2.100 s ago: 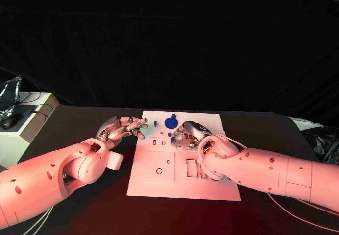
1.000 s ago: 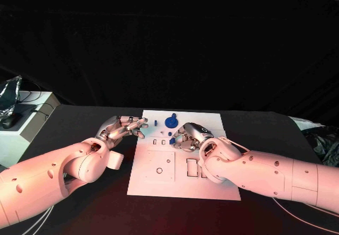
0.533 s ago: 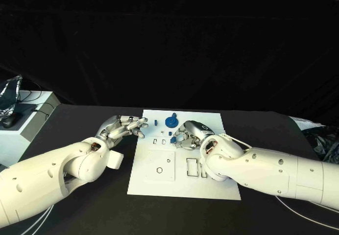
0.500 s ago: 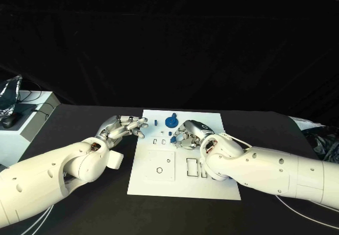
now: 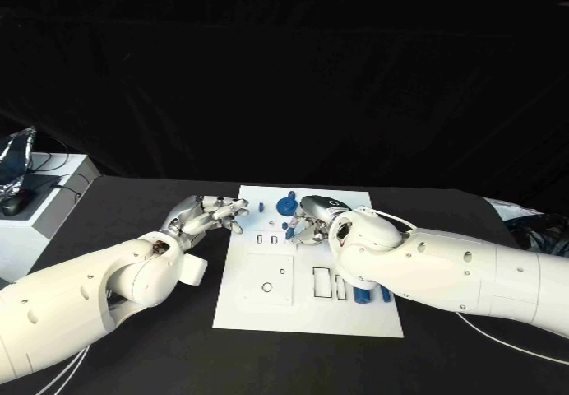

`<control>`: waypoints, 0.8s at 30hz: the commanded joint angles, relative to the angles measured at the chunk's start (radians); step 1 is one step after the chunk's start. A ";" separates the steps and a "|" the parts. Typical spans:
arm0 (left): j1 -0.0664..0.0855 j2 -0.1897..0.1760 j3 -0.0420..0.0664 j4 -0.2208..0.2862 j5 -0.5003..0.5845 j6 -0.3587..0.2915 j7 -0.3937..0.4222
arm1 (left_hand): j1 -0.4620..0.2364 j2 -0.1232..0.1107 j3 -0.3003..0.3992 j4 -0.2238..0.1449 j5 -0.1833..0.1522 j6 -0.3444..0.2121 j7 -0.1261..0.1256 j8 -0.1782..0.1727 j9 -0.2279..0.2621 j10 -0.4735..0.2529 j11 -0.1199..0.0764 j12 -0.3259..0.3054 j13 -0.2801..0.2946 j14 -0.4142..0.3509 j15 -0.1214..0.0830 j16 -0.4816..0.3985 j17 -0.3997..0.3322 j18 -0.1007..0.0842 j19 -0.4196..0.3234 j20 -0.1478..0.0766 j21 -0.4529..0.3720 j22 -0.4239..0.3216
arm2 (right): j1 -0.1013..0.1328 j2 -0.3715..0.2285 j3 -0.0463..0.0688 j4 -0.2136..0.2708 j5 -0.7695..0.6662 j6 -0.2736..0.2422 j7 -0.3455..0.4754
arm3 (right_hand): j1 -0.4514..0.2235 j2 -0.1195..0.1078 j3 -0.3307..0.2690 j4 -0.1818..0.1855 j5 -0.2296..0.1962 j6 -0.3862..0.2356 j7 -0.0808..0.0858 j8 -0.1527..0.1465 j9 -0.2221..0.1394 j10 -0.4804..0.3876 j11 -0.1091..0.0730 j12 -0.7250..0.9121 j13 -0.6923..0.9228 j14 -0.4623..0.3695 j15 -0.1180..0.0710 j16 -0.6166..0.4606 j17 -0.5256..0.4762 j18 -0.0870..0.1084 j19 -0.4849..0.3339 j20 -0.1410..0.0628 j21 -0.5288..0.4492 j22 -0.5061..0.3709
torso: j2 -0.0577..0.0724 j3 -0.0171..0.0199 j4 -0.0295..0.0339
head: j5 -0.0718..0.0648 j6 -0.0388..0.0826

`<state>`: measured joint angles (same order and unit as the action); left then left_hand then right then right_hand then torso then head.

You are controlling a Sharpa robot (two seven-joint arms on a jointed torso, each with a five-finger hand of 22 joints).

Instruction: Assemble the parts on the task board

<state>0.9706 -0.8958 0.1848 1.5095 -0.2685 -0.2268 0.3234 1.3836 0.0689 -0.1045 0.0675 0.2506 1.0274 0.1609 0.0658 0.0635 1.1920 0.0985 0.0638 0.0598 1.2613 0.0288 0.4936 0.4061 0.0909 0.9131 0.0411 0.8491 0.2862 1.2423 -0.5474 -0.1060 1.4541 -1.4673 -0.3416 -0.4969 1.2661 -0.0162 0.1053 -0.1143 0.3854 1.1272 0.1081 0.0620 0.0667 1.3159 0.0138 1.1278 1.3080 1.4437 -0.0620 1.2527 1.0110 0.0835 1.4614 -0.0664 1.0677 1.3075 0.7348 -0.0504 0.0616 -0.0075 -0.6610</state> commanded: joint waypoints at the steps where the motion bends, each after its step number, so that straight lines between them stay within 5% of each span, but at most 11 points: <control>1: -0.001 0.002 0.001 0.001 0.000 0.018 0.001 | 0.004 -0.003 0.001 -0.005 -0.004 -0.002 -0.002 -0.002 0.000 -0.002 0.001 -0.003 0.001 -0.003 0.000 -0.005 0.001 0.008 -0.004 -0.004 0.006 -0.001 | 0.006 0.011 0.000 -0.005 -0.060 0.106 -0.067 | -0.004 -0.006 0.001 0.007 0.000 0.002 0.006 0.004 0.001 -0.010 -0.002 -0.004 0.022 -0.002 0.003 -0.001 -0.001 0.009 0.072 -0.004 0.003 0.148 | 0.000 -0.0016 -0.0009 | 0.001 0.001; 8: -0.001 0.005 0.001 -0.002 0.000 0.018 0.001 | 0.004 -0.003 0.001 -0.005 -0.004 -0.002 -0.002 -0.002 0.000 -0.002 0.001 -0.003 0.001 -0.003 0.000 -0.005 0.001 0.008 -0.004 -0.004 0.006 -0.001 | 0.017 0.041 0.000 -0.017 -0.141 0.160 -0.119 | -0.003 -0.007 0.002 0.008 0.001 0.002 0.006 0.004 0.001 -0.010 -0.002 -0.005 0.021 -0.003 0.003 -0.003 -0.002 0.008 0.072 -0.004 0.002 0.148 | 0.001 -0.0030 0.0007 | 0.002 -0.001; 24: -0.001 0.007 0.001 -0.004 0.000 0.019 0.000 | 0.004 -0.003 0.001 -0.005 -0.004 -0.002 -0.002 -0.002 0.000 -0.002 0.001 -0.003 0.001 -0.003 0.000 -0.005 0.001 0.008 -0.004 -0.004 0.006 -0.001 | 0.020 0.068 -0.002 -0.032 -0.255 0.201 -0.165 | -0.007 -0.009 0.004 0.010 0.001 0.003 0.006 0.004 0.001 -0.008 -0.002 -0.004 0.022 -0.003 0.003 -0.005 -0.002 0.008 0.071 -0.004 0.001 0.148 | 0.001 0.0003 -0.0002 | 0.002 0.000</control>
<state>0.9705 -0.8913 0.1846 1.5042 -0.2685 -0.2257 0.3196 1.3836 0.0689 -0.1045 0.0675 0.2506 1.0274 0.1609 0.0658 0.0635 1.1920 0.0985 0.0638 0.0598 1.2613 0.0288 0.4936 0.4061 0.0909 0.9131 0.0411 0.8491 0.2863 1.2620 -0.4805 -0.1077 1.4230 -1.6591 -0.1797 -0.6346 1.2608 -0.0214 0.1081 -0.1115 0.3852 1.1295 0.1103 0.0613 0.0675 1.3128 0.0107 1.1271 1.3076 1.4437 -0.0620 1.2527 1.0099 0.0837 1.4614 -0.0665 1.0677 1.3073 0.7359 -0.0510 0.0610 -0.0056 -0.6598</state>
